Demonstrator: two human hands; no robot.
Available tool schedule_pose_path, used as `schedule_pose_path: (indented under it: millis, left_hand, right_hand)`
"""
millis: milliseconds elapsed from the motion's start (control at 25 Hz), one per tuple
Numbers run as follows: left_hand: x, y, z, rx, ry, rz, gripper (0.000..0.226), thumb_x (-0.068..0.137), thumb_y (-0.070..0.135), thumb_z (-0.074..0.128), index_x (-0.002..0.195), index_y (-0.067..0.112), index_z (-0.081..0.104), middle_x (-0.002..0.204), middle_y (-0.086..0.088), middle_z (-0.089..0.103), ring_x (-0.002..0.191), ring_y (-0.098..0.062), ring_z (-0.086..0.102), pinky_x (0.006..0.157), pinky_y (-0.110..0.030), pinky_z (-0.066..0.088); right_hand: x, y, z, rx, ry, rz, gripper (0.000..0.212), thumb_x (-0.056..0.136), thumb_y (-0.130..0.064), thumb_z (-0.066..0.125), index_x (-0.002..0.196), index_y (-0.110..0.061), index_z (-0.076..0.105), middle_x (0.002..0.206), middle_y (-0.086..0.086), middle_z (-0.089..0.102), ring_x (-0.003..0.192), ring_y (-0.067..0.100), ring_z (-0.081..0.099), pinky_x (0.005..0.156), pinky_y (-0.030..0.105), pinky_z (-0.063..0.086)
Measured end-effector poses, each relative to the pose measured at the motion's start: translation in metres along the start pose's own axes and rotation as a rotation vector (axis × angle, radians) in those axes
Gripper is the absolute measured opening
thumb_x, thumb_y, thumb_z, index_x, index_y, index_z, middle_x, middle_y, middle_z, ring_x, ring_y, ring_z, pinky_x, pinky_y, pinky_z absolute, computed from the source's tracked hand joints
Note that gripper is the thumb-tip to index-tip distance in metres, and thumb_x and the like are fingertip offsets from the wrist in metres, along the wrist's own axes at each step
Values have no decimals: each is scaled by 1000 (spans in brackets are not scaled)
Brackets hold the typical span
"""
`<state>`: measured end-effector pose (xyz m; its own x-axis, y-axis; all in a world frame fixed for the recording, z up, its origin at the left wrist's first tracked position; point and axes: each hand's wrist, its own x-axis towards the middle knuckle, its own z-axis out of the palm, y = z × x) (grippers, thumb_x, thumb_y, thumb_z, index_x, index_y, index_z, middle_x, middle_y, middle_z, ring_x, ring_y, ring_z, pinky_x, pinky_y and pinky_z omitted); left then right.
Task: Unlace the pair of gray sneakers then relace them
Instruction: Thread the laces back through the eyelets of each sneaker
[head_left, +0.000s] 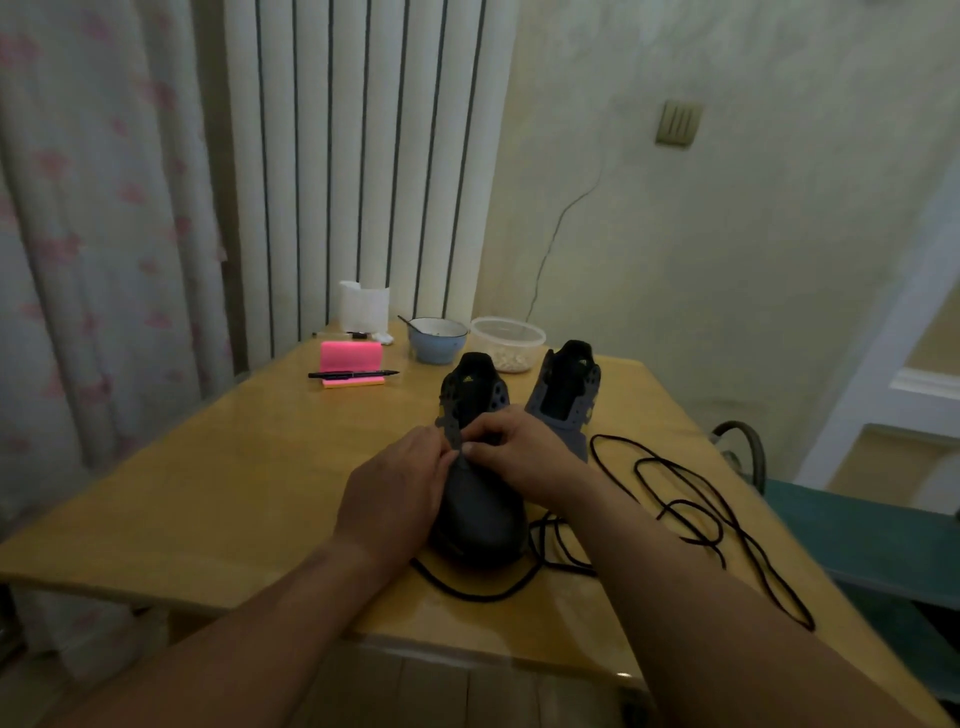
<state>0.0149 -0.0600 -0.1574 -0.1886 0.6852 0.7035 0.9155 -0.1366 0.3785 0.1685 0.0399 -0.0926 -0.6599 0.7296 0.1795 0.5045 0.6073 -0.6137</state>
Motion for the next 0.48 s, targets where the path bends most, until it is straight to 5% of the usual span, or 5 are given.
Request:
schedule_pose_path:
  millis: [160,480]
  left_hand:
    - [2,-7,3,-122,-35,-113,21,102,39,60,86,33,48,75,12,53,65,-10,52,54,-37,44]
    - [6,-3,3,-290,-92,-119,20,106,29,55,86,29,55,83,10,55,76,-6,53,64,-38,47]
  right_hand:
    - [0,-5,-6,-17,-41,-34,19,103,-24,64,115,-15,76,98,-19,60,92,-1,57,78,20,45]
    - [6,-8,-23,-126,-177,-1,19,104,-25,62,116,-22,77,105,-11,69,97,6,62,78,21,47]
